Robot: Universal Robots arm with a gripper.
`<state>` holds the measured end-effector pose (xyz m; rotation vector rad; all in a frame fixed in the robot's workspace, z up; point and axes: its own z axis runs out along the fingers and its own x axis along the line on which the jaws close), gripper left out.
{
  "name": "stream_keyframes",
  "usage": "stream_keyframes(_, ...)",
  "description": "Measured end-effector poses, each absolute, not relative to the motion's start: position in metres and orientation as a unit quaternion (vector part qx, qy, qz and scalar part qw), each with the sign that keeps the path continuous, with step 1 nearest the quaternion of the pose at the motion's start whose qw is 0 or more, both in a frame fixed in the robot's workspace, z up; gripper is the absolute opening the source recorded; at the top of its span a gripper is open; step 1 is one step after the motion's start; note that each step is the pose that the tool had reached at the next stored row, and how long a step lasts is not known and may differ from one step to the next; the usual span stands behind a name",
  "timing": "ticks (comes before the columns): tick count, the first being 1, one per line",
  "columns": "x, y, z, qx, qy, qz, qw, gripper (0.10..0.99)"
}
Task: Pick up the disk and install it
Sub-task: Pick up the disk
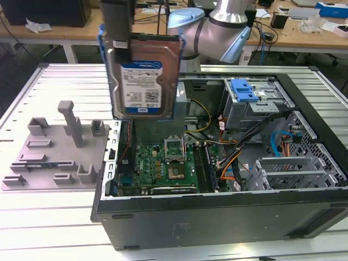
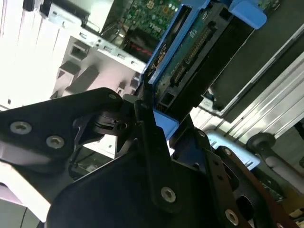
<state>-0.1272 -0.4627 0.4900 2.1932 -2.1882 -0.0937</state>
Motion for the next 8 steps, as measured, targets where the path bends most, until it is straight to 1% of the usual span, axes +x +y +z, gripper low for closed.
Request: stream_keyframes(8, -0.08, -0.474, 0.489, 0.707, -0.706, -0.03, 0.021, 0.369)
